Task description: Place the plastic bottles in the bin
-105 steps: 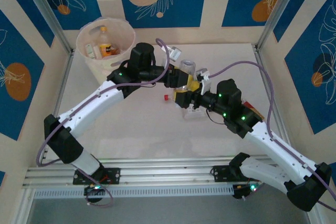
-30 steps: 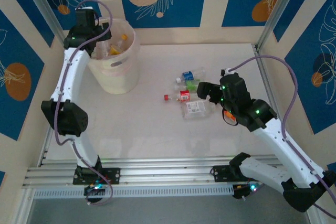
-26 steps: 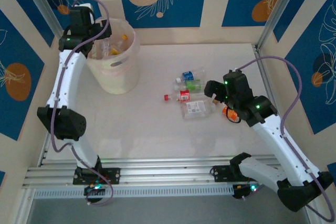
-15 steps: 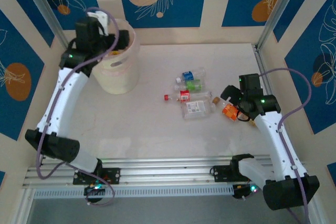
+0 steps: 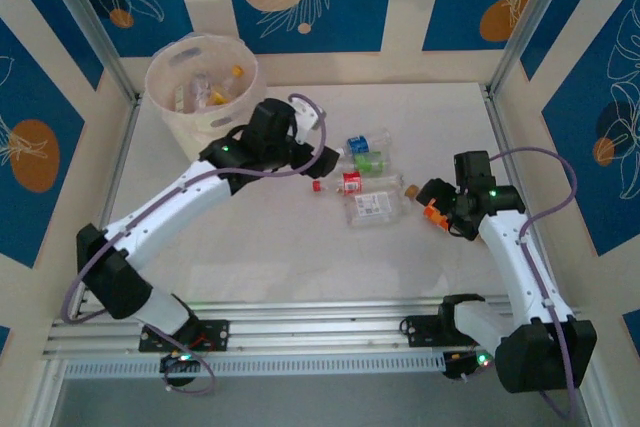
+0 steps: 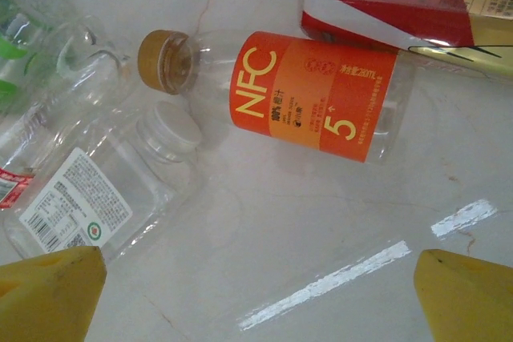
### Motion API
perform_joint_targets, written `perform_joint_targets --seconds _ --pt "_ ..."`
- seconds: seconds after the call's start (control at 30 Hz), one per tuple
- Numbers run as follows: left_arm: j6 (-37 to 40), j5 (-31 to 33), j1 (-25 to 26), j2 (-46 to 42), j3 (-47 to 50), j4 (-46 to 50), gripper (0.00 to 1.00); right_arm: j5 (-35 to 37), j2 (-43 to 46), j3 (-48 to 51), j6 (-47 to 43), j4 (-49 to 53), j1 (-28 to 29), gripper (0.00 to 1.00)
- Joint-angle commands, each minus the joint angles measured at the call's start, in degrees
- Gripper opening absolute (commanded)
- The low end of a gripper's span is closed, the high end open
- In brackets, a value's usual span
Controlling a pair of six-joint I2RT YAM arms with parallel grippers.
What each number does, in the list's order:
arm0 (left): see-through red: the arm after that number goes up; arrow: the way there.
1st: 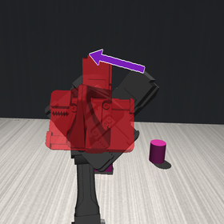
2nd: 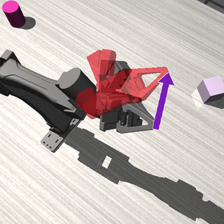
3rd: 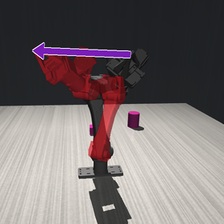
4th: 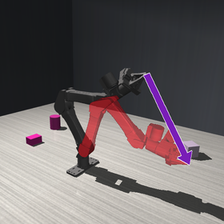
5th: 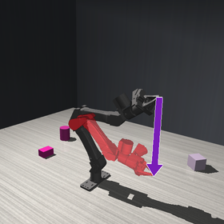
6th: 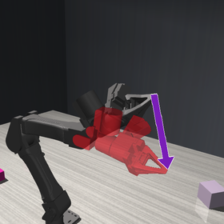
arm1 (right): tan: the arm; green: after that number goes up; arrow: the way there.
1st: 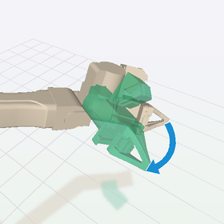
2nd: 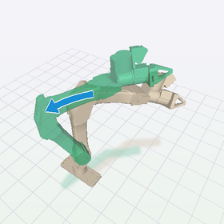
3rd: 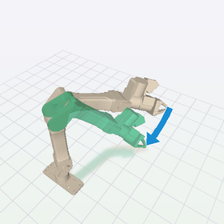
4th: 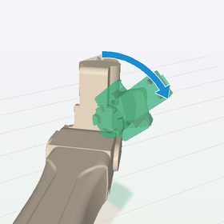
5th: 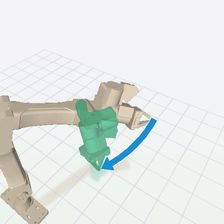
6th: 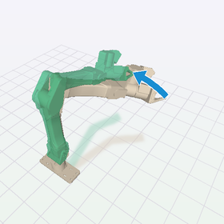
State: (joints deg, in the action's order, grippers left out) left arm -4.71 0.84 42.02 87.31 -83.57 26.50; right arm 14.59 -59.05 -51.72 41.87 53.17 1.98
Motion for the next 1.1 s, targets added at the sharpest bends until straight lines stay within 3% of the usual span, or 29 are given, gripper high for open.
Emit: perform_joint_targets --seconds 0.0,0.3,0.5,0.83,1.07 --pt "1.18 -0.52 1.28 1.32 1.51 -3.13 0.99 -0.31 -0.62 0.49 -1.53 -0.65 -2.29 0.99" --pt "-0.30 -1.12 2.66 3.20 2.78 -4.43 1.00 -1.95 -5.88 -1.42 -5.33 -3.68 -10.55 0.99" --pt "-0.56 -1.02 3.23 3.53 2.89 -4.03 1.00 -2.20 -6.23 -2.13 -5.05 -2.95 -20.30 0.99" --pt "-1.13 -2.40 3.50 4.61 2.59 -4.18 1.00 -19.84 -1.91 8.80 -0.77 -11.99 -40.70 0.99" --pt "-1.05 -1.72 3.70 4.53 2.64 -3.76 1.00 -23.73 -5.94 11.27 3.48 -15.90 -43.90 0.99"
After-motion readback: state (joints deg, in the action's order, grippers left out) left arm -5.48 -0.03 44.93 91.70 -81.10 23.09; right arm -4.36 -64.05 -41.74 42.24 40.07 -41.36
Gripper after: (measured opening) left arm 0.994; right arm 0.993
